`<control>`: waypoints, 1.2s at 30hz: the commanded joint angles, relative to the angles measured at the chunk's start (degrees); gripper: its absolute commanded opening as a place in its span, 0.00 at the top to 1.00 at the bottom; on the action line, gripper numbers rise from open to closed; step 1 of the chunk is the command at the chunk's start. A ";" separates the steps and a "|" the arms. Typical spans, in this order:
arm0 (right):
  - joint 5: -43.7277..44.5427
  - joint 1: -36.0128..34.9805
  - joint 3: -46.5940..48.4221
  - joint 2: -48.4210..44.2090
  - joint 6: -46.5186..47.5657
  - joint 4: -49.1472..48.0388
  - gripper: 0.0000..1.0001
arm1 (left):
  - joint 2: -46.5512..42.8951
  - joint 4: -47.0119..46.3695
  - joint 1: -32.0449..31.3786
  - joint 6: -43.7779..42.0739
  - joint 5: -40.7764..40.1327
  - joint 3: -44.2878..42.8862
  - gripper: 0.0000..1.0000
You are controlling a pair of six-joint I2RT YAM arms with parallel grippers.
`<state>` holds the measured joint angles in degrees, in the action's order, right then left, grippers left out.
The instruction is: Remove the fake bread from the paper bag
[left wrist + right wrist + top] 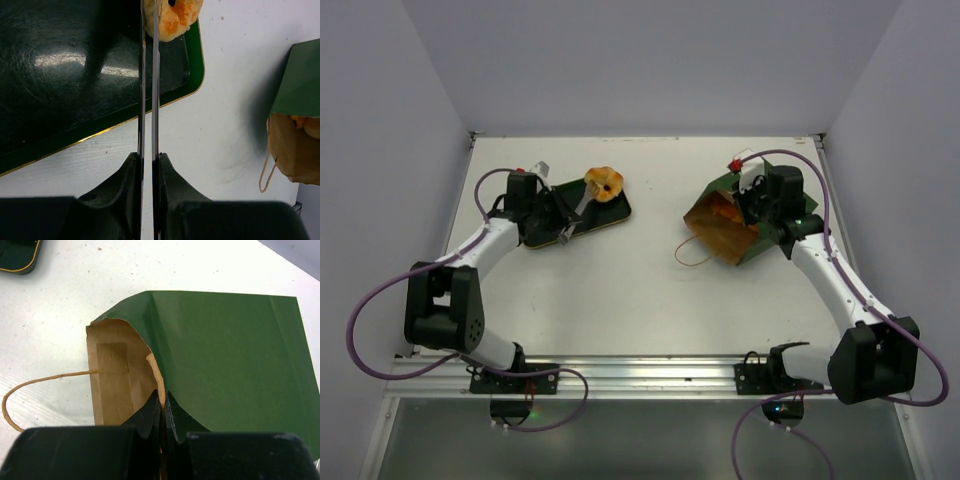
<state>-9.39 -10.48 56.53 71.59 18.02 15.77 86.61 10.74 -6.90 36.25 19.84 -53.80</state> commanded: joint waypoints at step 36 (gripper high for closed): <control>-1.25 0.46 -0.20 -2.42 -0.88 -1.97 1.00 | -9.44 1.74 2.94 -4.17 0.91 1.77 0.54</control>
<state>-10.02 -10.44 56.23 71.46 18.00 15.81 79.68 12.64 -4.80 33.76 19.88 -52.58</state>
